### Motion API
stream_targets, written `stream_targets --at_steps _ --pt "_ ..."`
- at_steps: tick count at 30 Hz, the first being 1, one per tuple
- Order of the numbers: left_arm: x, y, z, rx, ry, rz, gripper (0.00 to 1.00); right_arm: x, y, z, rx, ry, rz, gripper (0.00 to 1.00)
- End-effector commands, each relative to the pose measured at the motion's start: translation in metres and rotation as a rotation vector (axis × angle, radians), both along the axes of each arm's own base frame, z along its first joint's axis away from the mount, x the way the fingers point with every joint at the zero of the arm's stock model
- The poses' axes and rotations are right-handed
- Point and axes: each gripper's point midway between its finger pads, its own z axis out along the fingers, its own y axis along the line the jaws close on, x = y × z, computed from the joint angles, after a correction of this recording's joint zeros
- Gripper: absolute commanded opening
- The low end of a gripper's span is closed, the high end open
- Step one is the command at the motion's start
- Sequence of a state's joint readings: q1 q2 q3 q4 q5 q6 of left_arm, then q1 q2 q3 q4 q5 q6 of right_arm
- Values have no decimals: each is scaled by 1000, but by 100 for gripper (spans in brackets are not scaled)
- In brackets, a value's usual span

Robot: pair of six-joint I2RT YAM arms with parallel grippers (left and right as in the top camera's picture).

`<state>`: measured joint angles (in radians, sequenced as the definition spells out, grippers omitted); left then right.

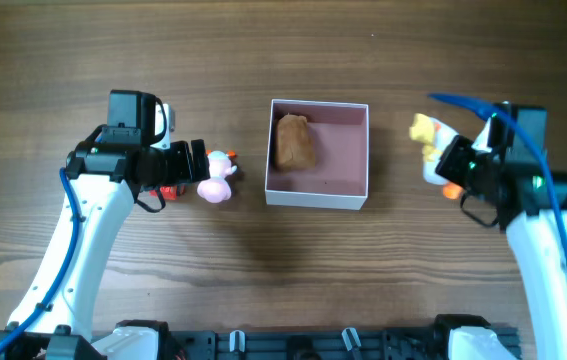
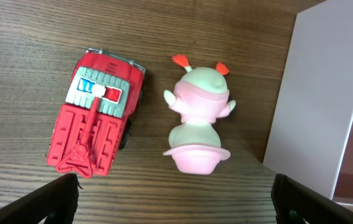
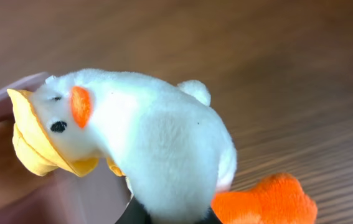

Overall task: Pack container
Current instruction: 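Move the right gripper back and grasp the white plush duck, then lower the duck into the box beside the hamster and adjust it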

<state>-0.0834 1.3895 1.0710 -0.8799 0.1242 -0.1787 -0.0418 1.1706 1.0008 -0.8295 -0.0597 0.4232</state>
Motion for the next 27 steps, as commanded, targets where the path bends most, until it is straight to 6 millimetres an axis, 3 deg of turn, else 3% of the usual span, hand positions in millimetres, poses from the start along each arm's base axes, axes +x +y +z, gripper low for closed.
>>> stream_targets --at_steps 1,6,9,11,14,19,23,27 --pt "5 2 4 2 -11 14 100 -12 44 30 96 -93 85 4" --pt "5 2 4 2 -11 14 100 -16 99 38 143 -125 236 5" --pt "5 2 4 2 -11 14 100 -6 141 40 145 -179 351 4" --pt "5 2 4 2 -11 14 100 5 153 35 108 -199 357 4" --pt "5 2 4 2 -11 14 100 24 159 15 72 -182 309 4" --pt "5 2 4 2 -11 14 100 56 167 -49 8 -86 279 4" --pt "5 2 4 2 -11 14 100 63 167 -91 -37 -11 271 4" --pt "5 2 4 2 -11 14 100 67 157 -116 -117 27 257 8"
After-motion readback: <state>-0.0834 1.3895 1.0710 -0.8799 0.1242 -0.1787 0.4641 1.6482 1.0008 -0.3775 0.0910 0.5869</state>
